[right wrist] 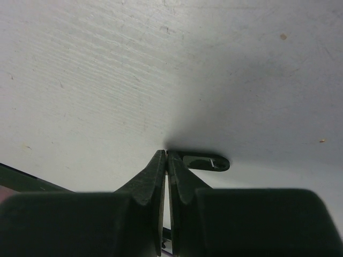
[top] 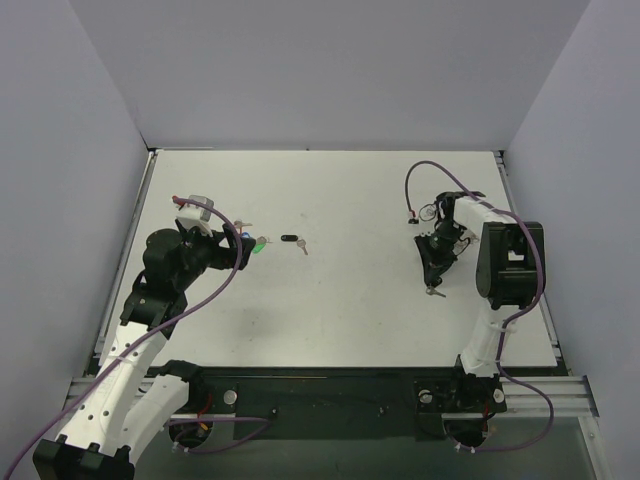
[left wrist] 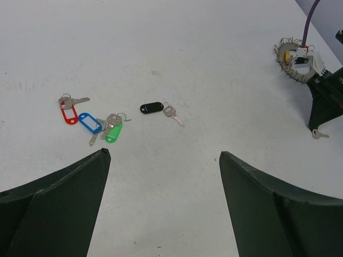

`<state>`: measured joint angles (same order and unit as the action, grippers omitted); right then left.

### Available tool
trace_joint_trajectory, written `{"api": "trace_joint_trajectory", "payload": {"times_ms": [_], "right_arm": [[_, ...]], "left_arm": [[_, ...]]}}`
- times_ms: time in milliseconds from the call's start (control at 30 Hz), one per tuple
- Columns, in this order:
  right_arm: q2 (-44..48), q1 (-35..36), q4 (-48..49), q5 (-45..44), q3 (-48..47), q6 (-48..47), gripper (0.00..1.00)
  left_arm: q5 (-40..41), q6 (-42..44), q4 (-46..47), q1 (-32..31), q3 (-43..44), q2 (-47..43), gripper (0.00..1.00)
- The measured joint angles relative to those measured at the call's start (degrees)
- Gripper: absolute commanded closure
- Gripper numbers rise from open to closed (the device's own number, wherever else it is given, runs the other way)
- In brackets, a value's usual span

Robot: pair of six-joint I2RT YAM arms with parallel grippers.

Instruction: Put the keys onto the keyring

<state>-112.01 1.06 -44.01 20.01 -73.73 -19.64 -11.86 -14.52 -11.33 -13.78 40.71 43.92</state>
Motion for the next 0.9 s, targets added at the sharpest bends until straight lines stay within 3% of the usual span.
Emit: {"api": "trace_joint_trajectory", "payload": {"times_ms": [300, 900], "right_arm": [[3.28, -0.04, 0.98, 3.04, 0.90, -1.38, 1.00], [46.10, -3.78, 9.11, 18.80, 13.79, -10.10, 1.00]], "left_arm": [[0.00, 0.02, -0.02, 0.00, 0.00, -0.04, 0.07], [-5.18, -0.57, 3.74, -0.04, -1.57, -3.30, 0.07]]}}
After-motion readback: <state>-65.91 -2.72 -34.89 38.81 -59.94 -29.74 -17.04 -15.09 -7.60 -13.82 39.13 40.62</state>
